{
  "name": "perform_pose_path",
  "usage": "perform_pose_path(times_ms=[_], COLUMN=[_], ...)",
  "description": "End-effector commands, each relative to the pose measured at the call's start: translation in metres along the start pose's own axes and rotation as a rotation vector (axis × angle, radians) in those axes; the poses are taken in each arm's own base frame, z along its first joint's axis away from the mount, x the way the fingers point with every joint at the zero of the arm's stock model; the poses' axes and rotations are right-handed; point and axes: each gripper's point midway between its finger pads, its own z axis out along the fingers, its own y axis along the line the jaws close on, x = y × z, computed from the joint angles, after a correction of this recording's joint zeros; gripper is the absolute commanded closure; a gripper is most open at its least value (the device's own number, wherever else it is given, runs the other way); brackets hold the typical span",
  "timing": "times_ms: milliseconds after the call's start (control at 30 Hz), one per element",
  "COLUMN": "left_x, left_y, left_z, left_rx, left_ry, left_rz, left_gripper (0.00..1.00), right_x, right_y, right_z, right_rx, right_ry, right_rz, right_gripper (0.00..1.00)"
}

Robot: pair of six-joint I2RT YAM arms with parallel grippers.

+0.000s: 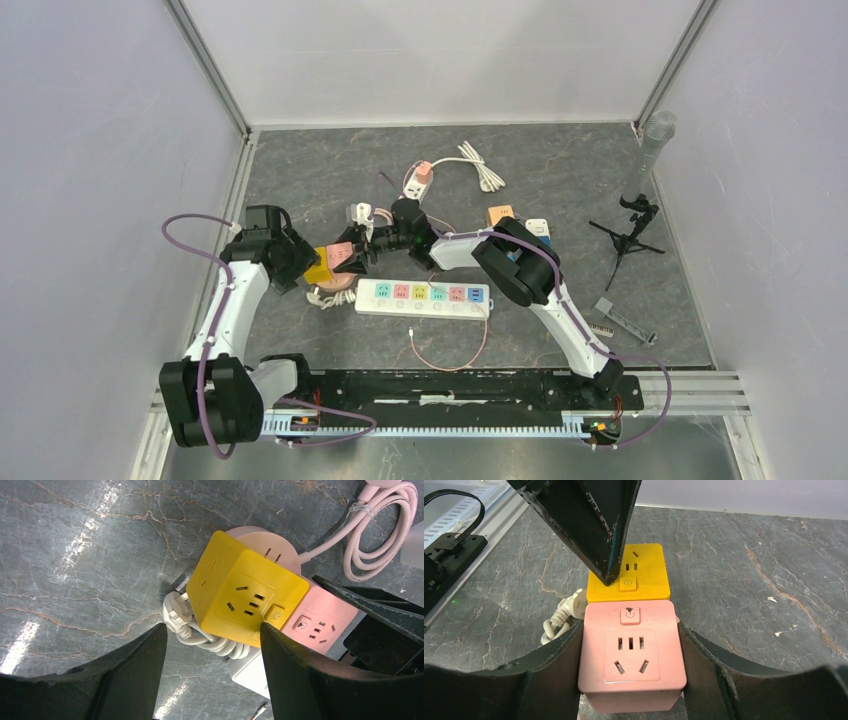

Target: Pull the plug off the socket

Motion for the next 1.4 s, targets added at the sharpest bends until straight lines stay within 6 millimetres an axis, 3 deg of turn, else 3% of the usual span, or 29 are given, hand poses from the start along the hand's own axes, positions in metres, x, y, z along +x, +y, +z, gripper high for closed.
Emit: perform_pose_path(times_ms=[0, 67, 300, 467, 567, 767, 1033, 1167, 1267, 1367], left_x=[0.011, 0.014, 0.020, 0.026, 0.028, 0.032, 0.035, 0.035, 0.038, 0.037], left_y=[0.006, 0.007, 0.003, 0.000, 0.000, 0.001, 0.003, 0.005, -0.002, -0.003], left_z=[0.005, 0.008, 0.016, 0.019, 0.021, 0.024, 0.030, 0.032, 0.032, 0.033], left_rx=[-0.003, -0.009, 0.010, 0.025, 0.019, -0.001, -0.045, -0.061, -0.047, -0.054], left_ry=[0.033, 0.047, 0.083, 0.100, 0.107, 0.112, 0.117, 0.115, 0.114, 0.111], left_rz=[0.010, 0.012, 0.032, 0.039, 0.047, 0.057, 0.047, 0.040, 0.068, 0.077], left_gripper=[0.26, 0.27, 0.34, 0.38, 0.40, 0.42, 0.45, 0.45, 0.45, 0.45], right_x=[-0.018, -0.026, -0.057, -0.048, -0.054, -0.083, -0.046, -0.056, -0.076, -0.073], right_y=[-0.006, -0.002, 0.014, 0.013, 0.018, 0.014, 0.017, 0.019, 0.021, 0.025], right_z=[0.004, -0.001, -0.009, -0.004, -0.014, -0.036, -0.019, -0.024, -0.032, -0.029], right_rx=[0.035, 0.046, 0.005, 0.014, 0.056, 0.039, 0.072, 0.071, 0.035, 0.000], right_ry=[-0.051, -0.080, -0.234, -0.191, -0.192, -0.363, -0.142, -0.189, -0.302, -0.302], right_rz=[-0.028, -0.059, -0.056, -0.081, -0.123, -0.027, -0.171, -0.159, -0.090, -0.070], right_gripper=[0.90, 1.00, 1.00, 1.00, 1.00, 1.00, 1.00, 1.00, 1.00, 1.00])
